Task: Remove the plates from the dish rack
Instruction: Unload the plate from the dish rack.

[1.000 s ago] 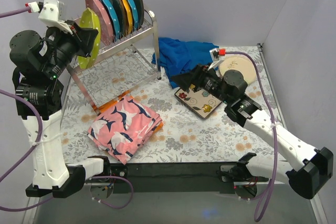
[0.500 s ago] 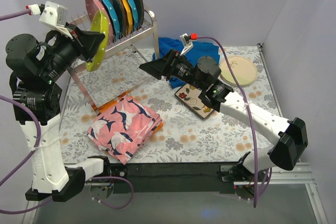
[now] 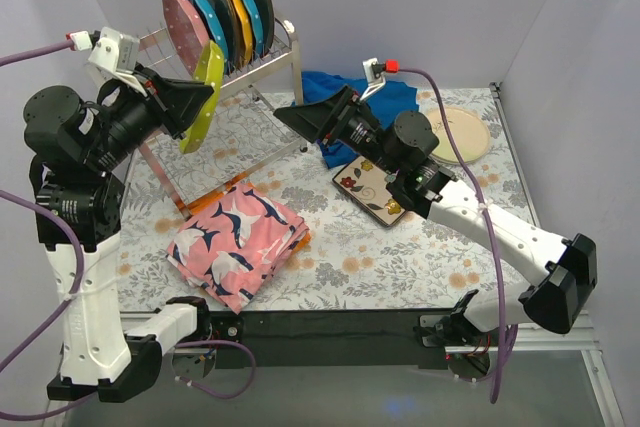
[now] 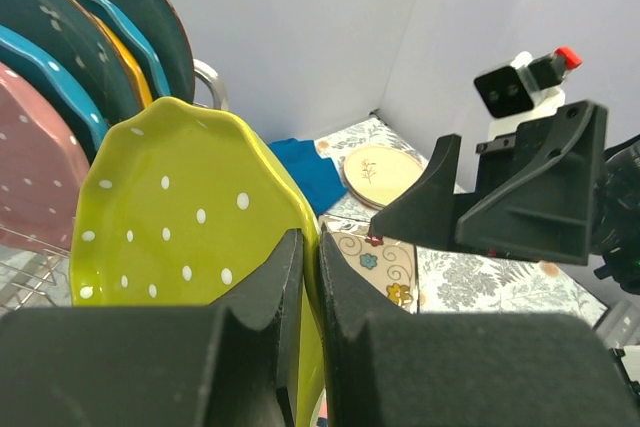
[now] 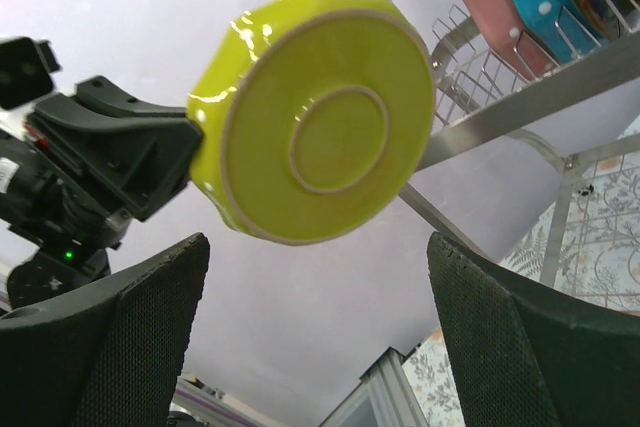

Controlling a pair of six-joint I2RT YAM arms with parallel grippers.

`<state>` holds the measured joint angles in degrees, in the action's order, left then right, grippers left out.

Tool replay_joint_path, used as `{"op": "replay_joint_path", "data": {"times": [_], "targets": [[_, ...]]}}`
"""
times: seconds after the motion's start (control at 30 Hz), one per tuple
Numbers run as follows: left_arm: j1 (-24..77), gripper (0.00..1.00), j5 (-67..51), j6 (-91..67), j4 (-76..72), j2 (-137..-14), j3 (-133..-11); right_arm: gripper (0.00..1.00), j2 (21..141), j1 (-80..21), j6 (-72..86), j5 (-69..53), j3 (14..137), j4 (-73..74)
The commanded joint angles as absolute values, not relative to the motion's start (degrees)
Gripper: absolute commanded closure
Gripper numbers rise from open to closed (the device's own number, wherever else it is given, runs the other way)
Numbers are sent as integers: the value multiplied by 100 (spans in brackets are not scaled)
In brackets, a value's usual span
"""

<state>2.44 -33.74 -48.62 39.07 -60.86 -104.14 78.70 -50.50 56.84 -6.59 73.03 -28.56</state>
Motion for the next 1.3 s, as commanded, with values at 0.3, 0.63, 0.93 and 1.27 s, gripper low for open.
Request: {"op": "replay_joint_path", "data": {"times": [0.3,0.63,0.93,1.27], "targets": [[246,100,-3893,-5106,2408,-5616,-9545,5,7445,-5080,5678,-63,6839,-3015],[246,100,-4043,-5256,2075,-5484,-8948,5,6233,-5045,4756,1265,5485,-2321],[255,100,-4131,-5449,1705,-5467,-8543,4,5537,-4992,4043,1740,5229,-1714],[465,100,-3798,-5449,1688,-5835,-8639,4,5537,-4957,3674,1749,5273,-1521]]}}
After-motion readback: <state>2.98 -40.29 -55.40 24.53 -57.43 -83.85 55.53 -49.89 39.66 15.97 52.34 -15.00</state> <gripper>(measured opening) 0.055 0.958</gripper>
